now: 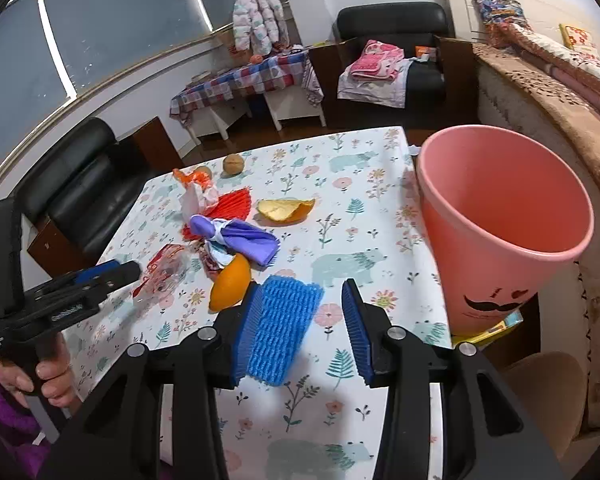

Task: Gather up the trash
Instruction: 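Move both open tools back over the table, then grasp the red-and-white snack wrapper with the left tool while the right tool grasps the purple cloth, then carry the snack wrapper and purple cloth with both tools toward the bucket, then open the left tool over the bucket while the right tool releases the purple cloth, then move both open tools back over the table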

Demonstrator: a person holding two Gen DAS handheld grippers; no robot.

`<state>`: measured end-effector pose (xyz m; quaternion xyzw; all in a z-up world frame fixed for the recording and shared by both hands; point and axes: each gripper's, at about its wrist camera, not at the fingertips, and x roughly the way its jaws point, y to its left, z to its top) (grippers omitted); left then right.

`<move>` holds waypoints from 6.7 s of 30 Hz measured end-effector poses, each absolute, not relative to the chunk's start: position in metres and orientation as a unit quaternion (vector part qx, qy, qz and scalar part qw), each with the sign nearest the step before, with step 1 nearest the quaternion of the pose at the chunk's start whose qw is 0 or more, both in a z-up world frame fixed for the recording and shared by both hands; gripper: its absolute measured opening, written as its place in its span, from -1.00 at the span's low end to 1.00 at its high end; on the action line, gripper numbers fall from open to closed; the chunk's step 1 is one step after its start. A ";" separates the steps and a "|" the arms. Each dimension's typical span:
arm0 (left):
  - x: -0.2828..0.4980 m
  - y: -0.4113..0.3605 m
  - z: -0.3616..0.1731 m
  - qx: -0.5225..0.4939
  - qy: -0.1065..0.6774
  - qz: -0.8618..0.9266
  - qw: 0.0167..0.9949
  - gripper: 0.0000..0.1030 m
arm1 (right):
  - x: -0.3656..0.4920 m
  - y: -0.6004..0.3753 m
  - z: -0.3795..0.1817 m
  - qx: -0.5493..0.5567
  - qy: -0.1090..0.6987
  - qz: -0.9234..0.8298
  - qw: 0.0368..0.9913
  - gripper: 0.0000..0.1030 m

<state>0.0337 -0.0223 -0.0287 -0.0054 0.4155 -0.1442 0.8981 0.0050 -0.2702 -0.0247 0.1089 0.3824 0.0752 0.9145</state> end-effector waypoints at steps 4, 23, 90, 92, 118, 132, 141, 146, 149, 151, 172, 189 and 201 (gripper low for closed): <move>0.044 -0.030 -0.041 0.005 0.427 -0.147 0.893 -0.11 | 0.009 -0.265 -0.026 0.105 0.386 0.088 0.912 -0.18; 0.047 0.002 -0.043 -0.028 0.422 -0.131 0.896 -0.89 | 0.049 -0.246 -0.036 0.094 0.408 0.159 0.894 -0.18; 0.038 -0.106 0.032 -0.015 0.357 -0.244 0.902 -0.88 | 0.033 -0.321 -0.005 0.122 0.351 0.097 0.923 -0.44; 0.040 -0.117 0.035 -0.013 0.356 -0.254 0.899 -0.88 | 0.029 -0.333 -0.004 0.133 0.345 0.079 0.926 -0.44; 0.068 -0.297 0.031 0.048 0.360 -0.352 0.862 -0.88 | 0.017 -0.463 -0.016 0.204 0.319 -0.074 0.923 -0.44; 0.083 -0.351 0.006 0.068 0.382 -0.366 0.846 -0.87 | 0.020 -0.493 -0.036 0.222 0.337 -0.096 0.910 -0.44; 0.089 -0.355 -0.011 0.064 0.403 -0.354 0.841 -0.81 | 0.025 -0.497 -0.043 0.230 0.342 -0.091 0.906 -0.44; 0.090 -0.352 -0.008 0.062 0.401 -0.350 0.844 -0.14 | 0.027 -0.497 -0.044 0.230 0.342 -0.090 0.906 -0.44; 0.090 -0.346 -0.007 0.059 0.398 -0.345 0.848 -0.14 | 0.028 -0.496 -0.044 0.237 0.338 -0.091 0.906 -0.44; 0.090 -0.341 -0.005 0.056 0.397 -0.343 0.849 -0.13 | 0.028 -0.496 -0.044 0.243 0.336 -0.092 0.905 -0.43; 0.076 -0.251 0.046 0.003 0.355 -0.303 0.884 -0.05 | 0.015 -0.452 -0.017 0.210 0.298 -0.065 0.929 -0.23; 0.072 -0.075 0.083 -0.044 0.312 -0.152 0.937 0.02 | 0.012 -0.378 -0.005 0.170 0.305 0.006 0.937 -0.23; 0.080 -0.023 0.038 -0.077 0.366 -0.094 0.923 0.02 | 0.023 -0.345 -0.018 0.146 0.337 0.044 0.929 -0.23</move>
